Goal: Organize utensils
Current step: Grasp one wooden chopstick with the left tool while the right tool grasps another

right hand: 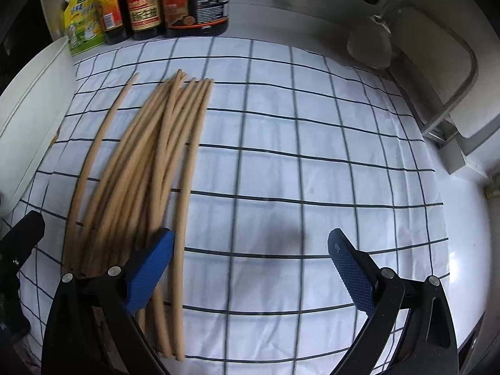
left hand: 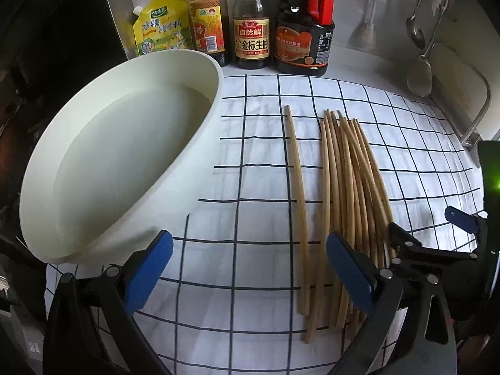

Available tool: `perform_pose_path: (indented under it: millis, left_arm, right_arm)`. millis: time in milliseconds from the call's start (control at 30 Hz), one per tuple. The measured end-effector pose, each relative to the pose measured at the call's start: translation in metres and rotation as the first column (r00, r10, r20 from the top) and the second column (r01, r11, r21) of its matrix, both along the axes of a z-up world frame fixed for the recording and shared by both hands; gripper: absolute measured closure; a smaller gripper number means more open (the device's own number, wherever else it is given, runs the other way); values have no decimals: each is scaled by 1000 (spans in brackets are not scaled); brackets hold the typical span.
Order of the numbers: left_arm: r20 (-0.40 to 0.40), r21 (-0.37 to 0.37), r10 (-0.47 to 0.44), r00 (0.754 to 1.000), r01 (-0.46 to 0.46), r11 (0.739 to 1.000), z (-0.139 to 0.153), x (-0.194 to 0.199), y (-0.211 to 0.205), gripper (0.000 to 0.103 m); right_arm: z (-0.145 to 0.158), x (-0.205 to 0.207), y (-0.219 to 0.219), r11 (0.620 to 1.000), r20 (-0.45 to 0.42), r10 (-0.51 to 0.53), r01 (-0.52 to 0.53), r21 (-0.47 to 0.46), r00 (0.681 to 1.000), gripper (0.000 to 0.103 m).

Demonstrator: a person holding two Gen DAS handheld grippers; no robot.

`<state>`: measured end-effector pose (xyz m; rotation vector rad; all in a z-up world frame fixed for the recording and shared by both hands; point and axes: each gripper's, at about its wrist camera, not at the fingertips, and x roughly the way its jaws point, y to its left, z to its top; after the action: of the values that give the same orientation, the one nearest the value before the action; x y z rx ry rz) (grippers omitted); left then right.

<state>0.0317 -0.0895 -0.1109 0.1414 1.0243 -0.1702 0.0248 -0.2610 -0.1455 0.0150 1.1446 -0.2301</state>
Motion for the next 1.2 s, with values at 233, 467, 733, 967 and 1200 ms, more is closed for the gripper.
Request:
perform_pose_path:
  millis: [233, 467, 733, 967, 1200]
  left_arm:
    - [-17, 20, 17, 1000, -16, 1000, -11, 3, -12, 6]
    - [-25, 74, 61, 998, -59, 996, -20, 9, -14, 6]
    - [-38, 113, 93, 995, -88, 990, -29, 18, -14, 6]
    - [-25, 126, 93, 995, -89, 988, -33, 22, -18, 6]
    - [-27, 111, 73, 997, -70, 991, -31, 22, -21, 19]
  right_arm:
    - [-2, -12, -20, 1000, 25, -1, 0, 17, 1000, 9]
    - [-3, -17, -21, 1000, 56, 6, -7, 13, 998, 9]
    - [-4, -8, -15, 999, 78, 37, -38, 9, 996, 12]
    - [-3, -4, -8, 997, 110, 80, -80, -4, 991, 26]
    - [-2, -4, -1, 992, 134, 119, -122, 16, 984, 48]
